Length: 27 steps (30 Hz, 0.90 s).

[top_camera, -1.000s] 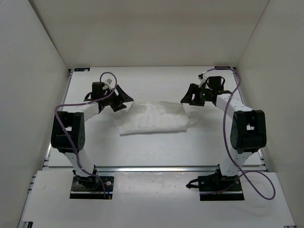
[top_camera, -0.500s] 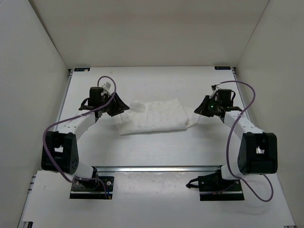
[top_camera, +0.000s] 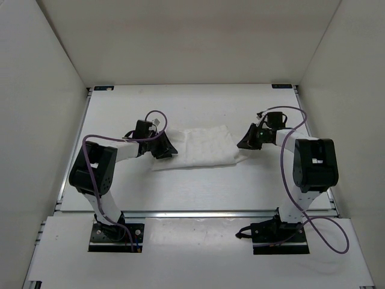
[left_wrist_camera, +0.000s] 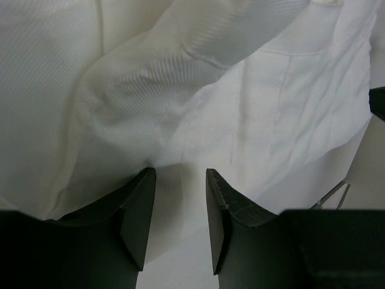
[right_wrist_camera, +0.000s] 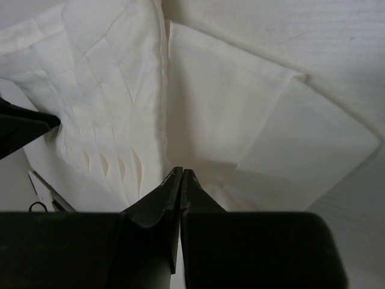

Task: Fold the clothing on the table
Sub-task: Fold the skirt

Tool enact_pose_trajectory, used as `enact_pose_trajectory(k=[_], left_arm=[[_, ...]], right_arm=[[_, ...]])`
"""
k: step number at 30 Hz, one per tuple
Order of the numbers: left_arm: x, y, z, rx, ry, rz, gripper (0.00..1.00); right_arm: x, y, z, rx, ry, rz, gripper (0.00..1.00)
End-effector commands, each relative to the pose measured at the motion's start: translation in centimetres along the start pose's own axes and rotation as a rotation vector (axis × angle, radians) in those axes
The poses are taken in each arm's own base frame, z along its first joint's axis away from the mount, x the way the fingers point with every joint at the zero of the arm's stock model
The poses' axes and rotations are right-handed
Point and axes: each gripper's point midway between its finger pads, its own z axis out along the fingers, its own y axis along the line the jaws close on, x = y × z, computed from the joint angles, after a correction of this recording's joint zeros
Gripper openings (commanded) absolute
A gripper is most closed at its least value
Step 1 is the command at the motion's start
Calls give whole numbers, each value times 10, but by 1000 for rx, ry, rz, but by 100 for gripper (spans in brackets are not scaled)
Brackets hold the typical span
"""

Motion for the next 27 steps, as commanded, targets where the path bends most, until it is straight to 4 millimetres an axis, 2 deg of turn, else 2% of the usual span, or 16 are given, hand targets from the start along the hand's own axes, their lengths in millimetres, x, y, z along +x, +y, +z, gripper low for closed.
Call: enact_pose_trajectory(k=[1,2,5,10,14,15,18,22,23,25,26,27], left_arm=[[-10,2,1,-8,-43,15,50],[-10,5,3,-18,-39,15,50],[-6,9,6,-22,-26,8,50],[-1,18,11,-42,-9,-11,49],[-1,17,12,-41,-10,-2,50],[-2,16,11,-41,-13,1,49],[1,19,12,-46,-6,-6,50],[3,24,12,-56,-1,-15,49],[-3,23,13,-45,-25,-10,50],[1,20,13,-40,-15,-7,50],[1,19,14,-34,-15,-3,50],[1,20,13,-36,-15,-6,51]], right_arm=[[24,15,-7,-53,77,10,1],[22,20,-11,-56,64,-1,0],[49,19,-17,-60,117,20,0],[80,14,-25,-9,218,55,0],[88,-1,-41,88,184,79,0],[80,0,-47,104,143,69,0],[99,-8,-63,135,172,99,0],[118,-8,-74,140,222,88,0],[121,-8,-74,134,226,93,0],[122,-5,-77,117,203,79,0],[119,-2,-78,103,179,59,4],[117,-1,-75,84,156,40,19]])
